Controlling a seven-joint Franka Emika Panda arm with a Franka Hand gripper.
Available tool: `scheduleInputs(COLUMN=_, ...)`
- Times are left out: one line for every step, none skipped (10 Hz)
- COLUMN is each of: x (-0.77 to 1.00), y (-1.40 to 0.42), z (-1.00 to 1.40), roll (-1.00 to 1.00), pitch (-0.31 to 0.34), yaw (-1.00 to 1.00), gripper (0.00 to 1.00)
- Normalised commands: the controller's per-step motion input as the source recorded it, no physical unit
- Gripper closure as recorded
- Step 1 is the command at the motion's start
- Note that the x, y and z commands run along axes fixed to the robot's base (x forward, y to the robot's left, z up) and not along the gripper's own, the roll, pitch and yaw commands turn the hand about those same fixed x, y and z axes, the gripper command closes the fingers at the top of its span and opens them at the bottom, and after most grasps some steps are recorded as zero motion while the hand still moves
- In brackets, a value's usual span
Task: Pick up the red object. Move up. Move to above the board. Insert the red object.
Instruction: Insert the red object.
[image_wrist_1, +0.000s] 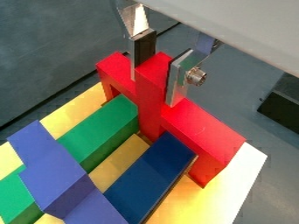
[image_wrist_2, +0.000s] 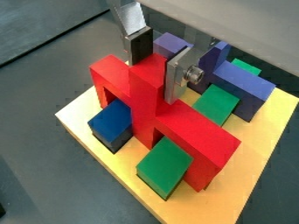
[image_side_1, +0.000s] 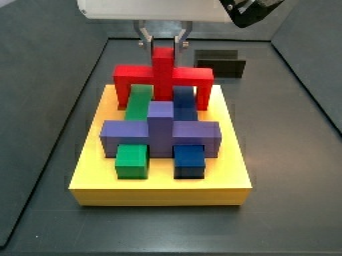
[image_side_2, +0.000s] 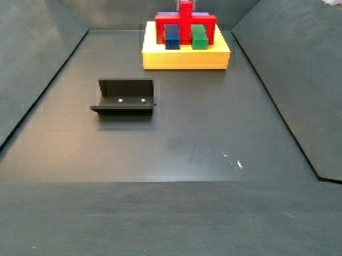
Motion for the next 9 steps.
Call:
scheduleInputs(x=0.03, y=0.00, z=-0.16, roll=-0.07, pitch=-0.077, yaw=0.14, gripper=1.00)
scheduleInputs(x=0.03, y=0.01, z=-0.27, roll=-0.05, pitch=-0.101, yaw=0.16, gripper=1.00)
scheduleInputs(x=0.00, y=0.00, z=-0.43, roll=0.00, pitch=-0.126, yaw=0.03, gripper=1.00)
scheduleInputs(x=0.00, y=0.00, z=-0.62, roll=-0.01, pitch=-0.203, yaw=0.00, gripper=1.00)
scheduleInputs(x=0.00, y=0.00, z=-0.55, roll=-0.01, pitch=-0.196, yaw=0.00, gripper=1.00)
scheduleInputs(x=-0.03, y=0.00, z=-0.50, roll=0.00, pitch=-0.169, yaw=0.00, gripper=1.00)
scheduleInputs(x=0.00, y=0.00, z=-0.36, roll=-0.01, pitch=-0.110, yaw=-0.05, gripper=1.00)
scheduleInputs(x=0.03, y=0.00, z=-0.15, roll=0.00, pitch=-0.014, yaw=-0.05, gripper=1.00)
scheduleInputs(x=0.28, y=0.00, z=-0.10, roll=0.00, pitch=0.001, yaw=-0.05, gripper=1.00)
